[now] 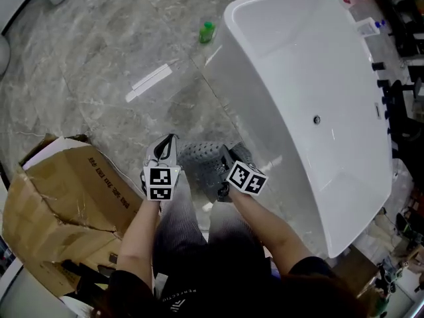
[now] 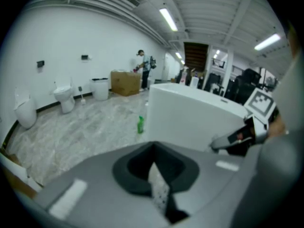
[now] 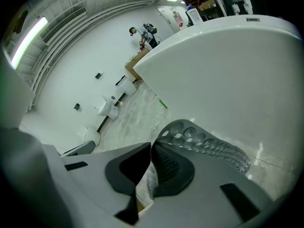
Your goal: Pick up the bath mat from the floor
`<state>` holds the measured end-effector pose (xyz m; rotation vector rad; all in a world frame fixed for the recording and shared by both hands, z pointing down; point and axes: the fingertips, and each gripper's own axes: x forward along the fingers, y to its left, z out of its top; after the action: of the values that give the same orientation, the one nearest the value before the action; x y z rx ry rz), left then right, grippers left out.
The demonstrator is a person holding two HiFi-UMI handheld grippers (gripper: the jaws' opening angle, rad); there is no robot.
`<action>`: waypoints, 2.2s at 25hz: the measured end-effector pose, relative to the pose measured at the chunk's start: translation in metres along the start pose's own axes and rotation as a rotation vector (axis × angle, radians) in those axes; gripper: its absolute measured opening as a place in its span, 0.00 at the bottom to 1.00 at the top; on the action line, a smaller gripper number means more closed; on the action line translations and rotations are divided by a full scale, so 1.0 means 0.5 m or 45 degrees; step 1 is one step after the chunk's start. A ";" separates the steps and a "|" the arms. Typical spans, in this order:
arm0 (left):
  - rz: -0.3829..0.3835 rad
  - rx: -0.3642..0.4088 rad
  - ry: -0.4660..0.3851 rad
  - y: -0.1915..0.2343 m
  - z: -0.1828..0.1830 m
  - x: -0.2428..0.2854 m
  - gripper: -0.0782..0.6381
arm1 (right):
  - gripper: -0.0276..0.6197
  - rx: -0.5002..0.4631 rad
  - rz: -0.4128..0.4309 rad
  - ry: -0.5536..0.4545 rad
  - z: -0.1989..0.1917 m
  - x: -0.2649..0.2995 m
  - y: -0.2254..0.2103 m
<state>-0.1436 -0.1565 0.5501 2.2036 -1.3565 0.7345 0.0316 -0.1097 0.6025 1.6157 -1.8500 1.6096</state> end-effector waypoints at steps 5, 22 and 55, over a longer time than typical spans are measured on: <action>-0.034 0.024 -0.034 -0.031 0.071 -0.043 0.12 | 0.06 0.005 0.057 0.017 0.029 -0.073 0.056; -0.087 0.106 -0.180 -0.002 0.330 -0.172 0.12 | 0.06 -0.125 0.348 -0.139 0.220 -0.218 0.330; -0.230 0.141 -0.405 0.044 0.549 -0.258 0.12 | 0.06 -0.252 0.564 -0.550 0.431 -0.354 0.538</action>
<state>-0.1557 -0.2495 0.2610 2.5751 -1.2600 0.4150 -0.0145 -0.2316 0.2375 1.6410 -2.6479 1.2176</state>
